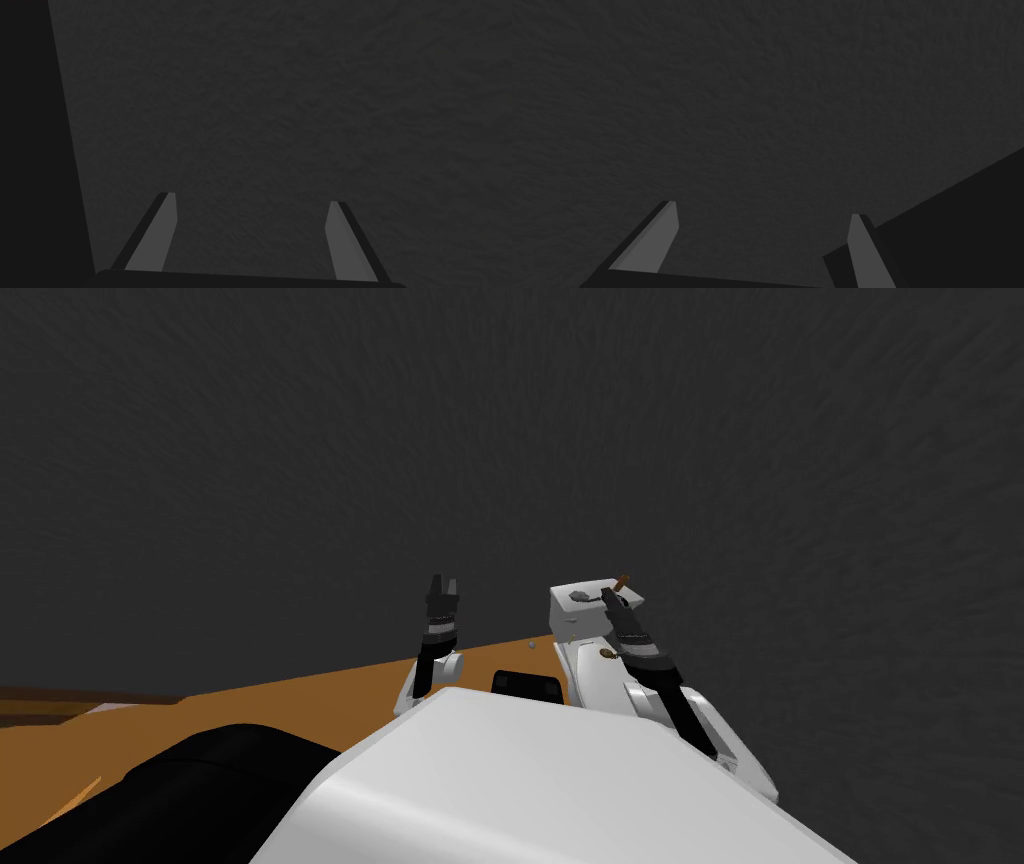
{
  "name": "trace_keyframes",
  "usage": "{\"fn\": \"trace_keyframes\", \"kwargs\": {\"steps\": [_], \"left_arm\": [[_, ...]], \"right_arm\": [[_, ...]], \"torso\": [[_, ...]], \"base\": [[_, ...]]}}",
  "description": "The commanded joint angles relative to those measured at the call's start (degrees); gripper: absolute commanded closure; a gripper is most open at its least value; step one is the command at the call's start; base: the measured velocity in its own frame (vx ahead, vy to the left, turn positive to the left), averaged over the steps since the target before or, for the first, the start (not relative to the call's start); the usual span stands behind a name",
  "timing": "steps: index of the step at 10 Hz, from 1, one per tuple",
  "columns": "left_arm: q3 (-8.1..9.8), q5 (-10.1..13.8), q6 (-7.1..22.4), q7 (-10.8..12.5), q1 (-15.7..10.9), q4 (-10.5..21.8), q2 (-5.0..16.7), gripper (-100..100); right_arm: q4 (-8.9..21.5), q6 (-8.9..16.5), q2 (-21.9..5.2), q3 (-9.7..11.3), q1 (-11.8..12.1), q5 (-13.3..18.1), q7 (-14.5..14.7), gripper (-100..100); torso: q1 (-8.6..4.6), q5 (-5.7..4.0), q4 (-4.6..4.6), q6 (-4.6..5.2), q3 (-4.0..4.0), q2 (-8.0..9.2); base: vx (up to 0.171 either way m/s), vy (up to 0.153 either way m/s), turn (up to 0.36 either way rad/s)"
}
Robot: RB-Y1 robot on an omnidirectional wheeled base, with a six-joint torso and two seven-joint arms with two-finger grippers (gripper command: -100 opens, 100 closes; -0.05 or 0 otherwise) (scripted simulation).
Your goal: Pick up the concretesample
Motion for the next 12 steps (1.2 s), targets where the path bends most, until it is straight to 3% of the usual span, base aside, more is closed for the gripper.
{"fn": "trace_keyframes", "kwargs": {"steps": [1,10,12], "left_arm": [[0.0,0.0,0.0,0.0,0.0,0.0,0.0,0],[0.0,0.0,0.0,0.0,0.0,0.0,0.0,0],[0.01,0.0,0.0,0.0,0.0,0.0,0.0,0]], "right_arm": [[2.5,-0.5,-2.5,-0.1,-0.2,2.2,2.0,-100],[14.4,0.2,-17.4,0.2,-1.2,16.6,13.7,-100],[16.0,0.3,-20.0,0.2,-1.4,18.3,15.1,-100]], "torso": [[0.0,0.0,0.0,0.0,0.0,0.0],[0.0,0.0,-0.01,0.01,-0.03,-0.05],[-0.03,0.0,0.0,0.03,-0.01,-0.01]], "base": [[0.013,0.029,0.107],[0.017,0.032,0.138],[0.007,0.019,0.057]]}}
